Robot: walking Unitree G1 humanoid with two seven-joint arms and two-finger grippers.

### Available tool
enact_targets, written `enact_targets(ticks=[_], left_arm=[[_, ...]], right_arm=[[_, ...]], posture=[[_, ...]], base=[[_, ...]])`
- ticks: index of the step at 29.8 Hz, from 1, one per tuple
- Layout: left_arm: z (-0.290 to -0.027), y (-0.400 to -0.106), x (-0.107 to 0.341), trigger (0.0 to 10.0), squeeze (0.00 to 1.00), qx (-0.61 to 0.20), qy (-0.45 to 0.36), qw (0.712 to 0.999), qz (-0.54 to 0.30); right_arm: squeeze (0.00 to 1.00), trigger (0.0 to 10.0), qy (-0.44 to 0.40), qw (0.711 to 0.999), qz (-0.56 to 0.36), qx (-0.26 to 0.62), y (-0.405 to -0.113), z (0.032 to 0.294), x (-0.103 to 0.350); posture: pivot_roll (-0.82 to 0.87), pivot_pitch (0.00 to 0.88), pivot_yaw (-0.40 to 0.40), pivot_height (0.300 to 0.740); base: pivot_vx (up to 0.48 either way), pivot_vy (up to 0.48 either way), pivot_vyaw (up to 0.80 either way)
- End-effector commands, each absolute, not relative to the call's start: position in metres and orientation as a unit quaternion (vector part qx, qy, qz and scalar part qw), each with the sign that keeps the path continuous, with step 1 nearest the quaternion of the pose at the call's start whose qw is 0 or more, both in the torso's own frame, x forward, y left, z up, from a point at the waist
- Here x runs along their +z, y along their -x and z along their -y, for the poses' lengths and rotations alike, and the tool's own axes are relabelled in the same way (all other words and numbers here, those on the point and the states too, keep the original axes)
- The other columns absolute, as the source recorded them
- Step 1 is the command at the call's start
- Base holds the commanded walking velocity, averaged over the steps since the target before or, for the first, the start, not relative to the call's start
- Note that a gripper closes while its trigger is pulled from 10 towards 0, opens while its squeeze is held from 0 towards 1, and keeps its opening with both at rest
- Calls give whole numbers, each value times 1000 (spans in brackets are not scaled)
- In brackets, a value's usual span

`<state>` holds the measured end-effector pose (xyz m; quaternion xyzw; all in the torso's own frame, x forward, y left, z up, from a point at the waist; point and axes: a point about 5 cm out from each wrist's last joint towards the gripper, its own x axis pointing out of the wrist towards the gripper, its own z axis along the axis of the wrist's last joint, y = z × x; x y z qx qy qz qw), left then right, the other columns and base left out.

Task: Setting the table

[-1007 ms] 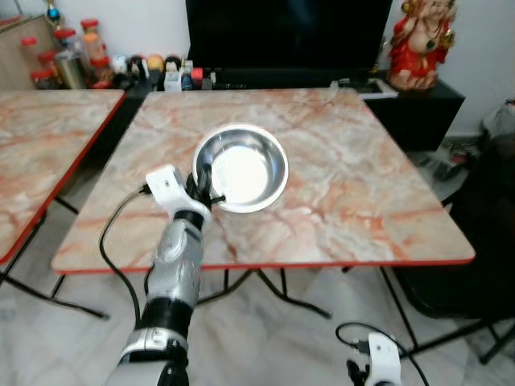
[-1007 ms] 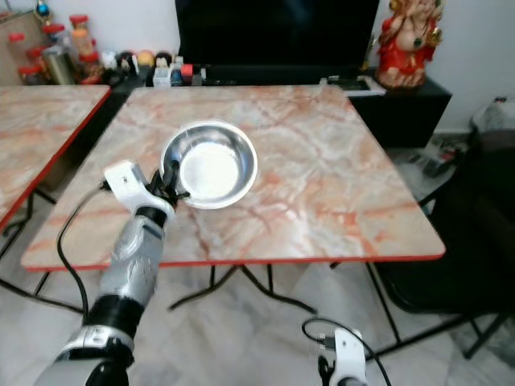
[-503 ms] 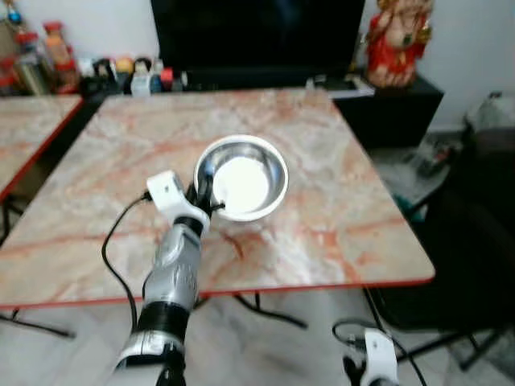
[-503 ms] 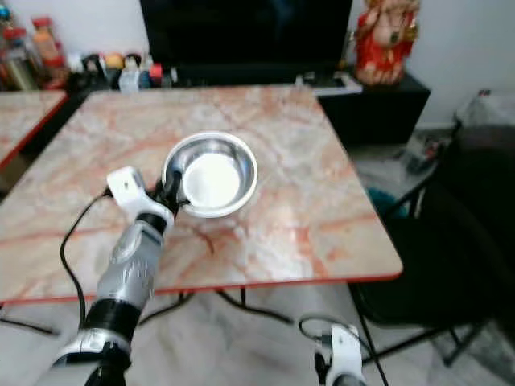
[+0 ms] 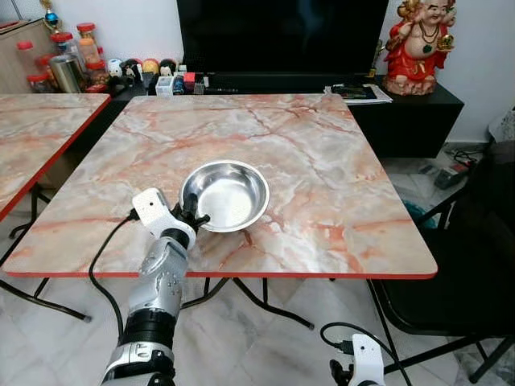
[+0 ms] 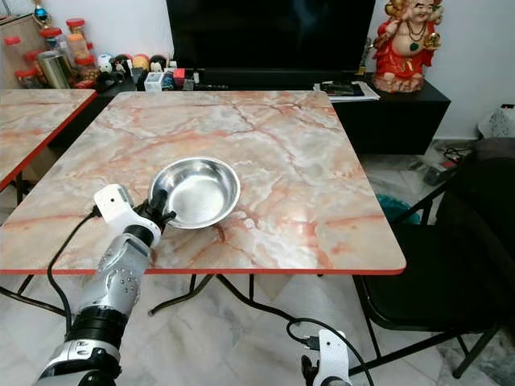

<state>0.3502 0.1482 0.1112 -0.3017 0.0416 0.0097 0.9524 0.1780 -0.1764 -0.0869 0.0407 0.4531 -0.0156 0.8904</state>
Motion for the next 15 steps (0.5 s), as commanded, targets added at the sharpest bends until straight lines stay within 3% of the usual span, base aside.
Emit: enact_targets(ticks=[1, 15], left_arm=[[-144, -358, 118, 10000, 0, 14, 320, 946, -49], [-145, -367, 111, 10000, 0, 70, 281, 951, -104]], right_arm=[[0, 10000, -43, 891, -451, -20, -179, 177, -87], [0, 10000, -45, 891, -452, -22, -177, 177, -87]], posture=[[-4, 0, 9, 740], [-15, 0, 12, 740]], base=[[0, 0, 0], [0, 0, 0]])
